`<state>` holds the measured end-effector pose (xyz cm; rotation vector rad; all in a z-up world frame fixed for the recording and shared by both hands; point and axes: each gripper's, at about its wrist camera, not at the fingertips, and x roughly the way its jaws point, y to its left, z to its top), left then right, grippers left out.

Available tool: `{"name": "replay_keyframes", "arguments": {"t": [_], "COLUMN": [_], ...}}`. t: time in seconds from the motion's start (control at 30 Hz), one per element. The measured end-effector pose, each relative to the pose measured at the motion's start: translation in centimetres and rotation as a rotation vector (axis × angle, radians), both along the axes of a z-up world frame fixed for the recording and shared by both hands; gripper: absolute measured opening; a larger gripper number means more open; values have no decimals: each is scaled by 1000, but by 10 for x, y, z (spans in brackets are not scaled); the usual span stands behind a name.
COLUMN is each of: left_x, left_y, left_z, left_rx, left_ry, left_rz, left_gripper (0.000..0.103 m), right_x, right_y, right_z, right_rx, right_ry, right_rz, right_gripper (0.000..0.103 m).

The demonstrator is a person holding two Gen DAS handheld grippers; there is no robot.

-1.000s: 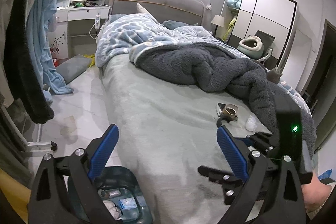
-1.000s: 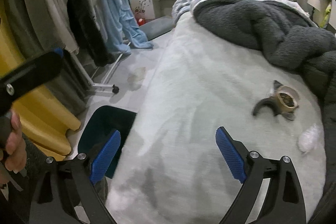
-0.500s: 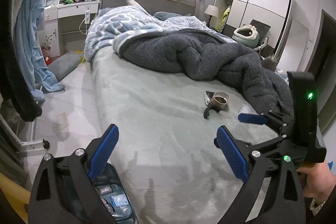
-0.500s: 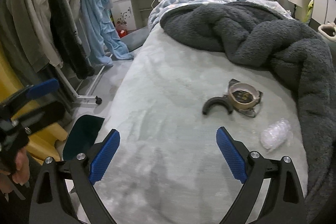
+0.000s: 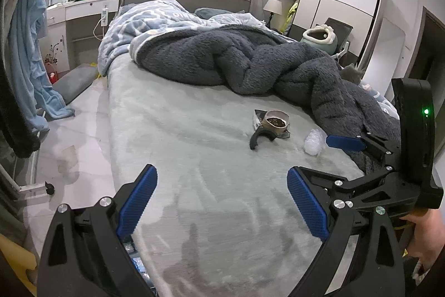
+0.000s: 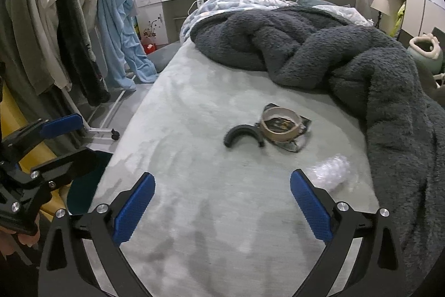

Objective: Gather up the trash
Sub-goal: 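Grasp the black curved piece with the left tool while the right tool grasps the second bubble wrap roll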

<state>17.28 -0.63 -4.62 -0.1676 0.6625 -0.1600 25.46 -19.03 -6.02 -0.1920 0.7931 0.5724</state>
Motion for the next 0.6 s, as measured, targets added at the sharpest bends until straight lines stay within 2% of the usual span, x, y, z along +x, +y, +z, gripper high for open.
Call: {"name": "replay_keyframes", "arguments": {"t": [0.3, 0.5, 0.6], "left_x": [13, 23, 30], "left_y": [-15, -23, -24], "left_z": [-4, -4, -10], "left_rx": [-31, 14, -1], "left_ry": [17, 13, 28], "left_rz": [-35, -71, -81], "left_gripper": [96, 96, 96], "right_x": [7, 17, 22], "right_y": [-16, -29, -35], "right_z": [-1, -4, -7], "right_rx": [-13, -11, -16], "right_ry": [-42, -57, -68], "right_rz": [-5, -29, -39], "right_gripper": [99, 99, 99]}}
